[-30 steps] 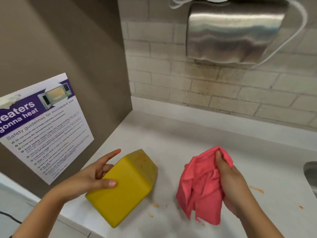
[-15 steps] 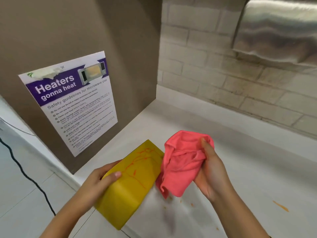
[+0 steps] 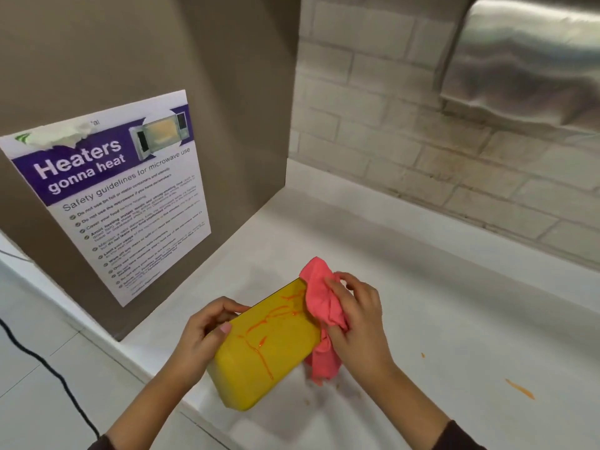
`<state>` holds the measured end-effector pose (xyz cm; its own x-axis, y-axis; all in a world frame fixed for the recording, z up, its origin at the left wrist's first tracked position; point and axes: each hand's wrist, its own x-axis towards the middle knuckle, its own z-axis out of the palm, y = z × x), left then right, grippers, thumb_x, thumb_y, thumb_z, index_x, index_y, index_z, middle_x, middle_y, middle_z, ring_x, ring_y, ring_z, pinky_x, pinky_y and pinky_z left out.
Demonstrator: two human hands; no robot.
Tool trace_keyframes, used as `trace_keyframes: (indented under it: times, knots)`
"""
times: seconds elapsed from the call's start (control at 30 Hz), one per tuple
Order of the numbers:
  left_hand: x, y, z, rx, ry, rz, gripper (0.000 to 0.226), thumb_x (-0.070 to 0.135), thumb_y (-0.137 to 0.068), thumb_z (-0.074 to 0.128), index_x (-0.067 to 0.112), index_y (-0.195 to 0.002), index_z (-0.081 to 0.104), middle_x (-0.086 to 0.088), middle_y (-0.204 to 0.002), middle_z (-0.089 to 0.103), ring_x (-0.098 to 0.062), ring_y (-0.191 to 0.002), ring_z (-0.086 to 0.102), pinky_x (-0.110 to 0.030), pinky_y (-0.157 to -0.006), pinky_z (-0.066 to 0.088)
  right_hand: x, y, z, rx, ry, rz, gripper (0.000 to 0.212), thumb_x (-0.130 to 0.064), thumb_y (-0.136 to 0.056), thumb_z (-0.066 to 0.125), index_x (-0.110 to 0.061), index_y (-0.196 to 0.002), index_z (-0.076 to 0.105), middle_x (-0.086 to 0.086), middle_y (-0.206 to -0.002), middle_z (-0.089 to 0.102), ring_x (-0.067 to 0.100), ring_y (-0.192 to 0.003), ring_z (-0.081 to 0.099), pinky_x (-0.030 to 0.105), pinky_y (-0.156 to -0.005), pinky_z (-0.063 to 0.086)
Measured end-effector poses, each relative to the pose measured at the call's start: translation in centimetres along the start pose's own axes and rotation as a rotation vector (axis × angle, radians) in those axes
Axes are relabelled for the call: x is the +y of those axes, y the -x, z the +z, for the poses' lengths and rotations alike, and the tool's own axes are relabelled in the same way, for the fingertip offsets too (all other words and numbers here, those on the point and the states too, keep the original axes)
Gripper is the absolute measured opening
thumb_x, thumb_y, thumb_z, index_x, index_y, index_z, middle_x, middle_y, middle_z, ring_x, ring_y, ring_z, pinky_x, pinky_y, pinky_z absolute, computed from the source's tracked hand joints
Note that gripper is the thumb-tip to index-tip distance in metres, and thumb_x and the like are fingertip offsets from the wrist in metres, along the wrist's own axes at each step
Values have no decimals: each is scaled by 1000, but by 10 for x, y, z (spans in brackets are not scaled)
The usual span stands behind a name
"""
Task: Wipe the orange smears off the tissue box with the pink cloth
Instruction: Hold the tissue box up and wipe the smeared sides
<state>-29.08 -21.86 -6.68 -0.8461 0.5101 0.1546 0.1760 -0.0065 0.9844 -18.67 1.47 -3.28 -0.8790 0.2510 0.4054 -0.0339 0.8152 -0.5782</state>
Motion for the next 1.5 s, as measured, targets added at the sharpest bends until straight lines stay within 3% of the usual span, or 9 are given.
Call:
trace_keyframes:
  times: [0.13, 0.27, 0.43, 0.6, 0.73, 0.87, 1.03, 1.27, 1.5]
  knots:
    - [-7, -14, 8, -17, 28, 20, 31, 45, -74, 52, 27, -91, 70, 3, -88, 72, -10, -80, 66, -17, -70, 52, 4, -5, 7, -103, 5, -55, 74, -65, -89, 29, -23, -148, 17, 6, -158, 10, 19, -145, 3, 38, -117, -6]
    - [-14, -21, 14, -46, 73, 17, 55, 72, -70, 57, 24, -95, 69, -2, -91, 72, -16, -82, 68, -21, -71, 54, 0, -8, 23, -162, -41, -54, 59, -48, -97, 23, -19, -148, 20, 2, -159, 12, 15, -145, 5, 45, -118, 8]
    - [-23, -19, 17, -38, 115, 20, 36, 54, -75, 58, 25, -95, 68, 2, -91, 73, -13, -81, 68, -21, -70, 54, 18, 2, 19, -144, -9, -131, 51, -27, -96, 39, -17, -145, 29, 4, -155, 22, 16, -144, 14, 44, -117, 13]
    - [-27, -13, 24, 14, 139, 29, 33, 50, -74, 55, 28, -95, 69, 6, -90, 74, -8, -80, 69, -18, -69, 55, 12, -9, 29, -32, -122, 141, 54, -35, -93, 48, -29, -142, 27, -3, -155, 14, 14, -144, 8, 44, -118, 6]
    - [-31, -10, 24, 46, 139, 8, 27, 37, -80, 49, 27, -94, 70, 7, -88, 74, -7, -79, 69, -17, -67, 55, 5, -7, 36, -67, -133, -44, 37, -18, -94, 45, -13, -130, 55, 4, -145, 38, 17, -136, 29, 40, -112, 26]
    - [-22, -14, 21, -18, 68, 10, 43, 63, -75, 55, 30, -100, 68, 6, -94, 73, -11, -84, 69, -21, -71, 55, 28, 1, 19, -166, -175, -213, 33, 0, -92, 44, -3, -121, 60, 10, -138, 46, 20, -134, 34, 36, -112, 27]
    - [-20, -12, 32, -48, -40, 119, 55, 70, -79, 49, 25, -107, 66, 14, -97, 70, -9, -90, 66, -15, -76, 51, 19, -16, 30, 189, -296, 138, 32, -2, -91, 45, -7, -115, 65, 0, -130, 52, 14, -125, 46, 33, -107, 35]
    - [-16, -11, 32, -13, -67, 142, 57, 75, -76, 46, 29, -105, 64, 7, -93, 70, -12, -85, 66, -15, -73, 50, 21, 9, 32, -59, -229, -196, 36, -1, -91, 47, -13, -122, 60, 1, -134, 52, 14, -134, 37, 36, -118, 4]
    - [-16, -6, 38, 36, -49, 103, 58, 80, -72, 45, 36, -104, 65, 4, -91, 70, -15, -84, 67, -22, -69, 54, 5, -17, 37, 144, -321, 108, 32, -14, -96, 41, -15, -118, 64, -4, -124, 61, 7, -123, 48, 44, -118, 1]
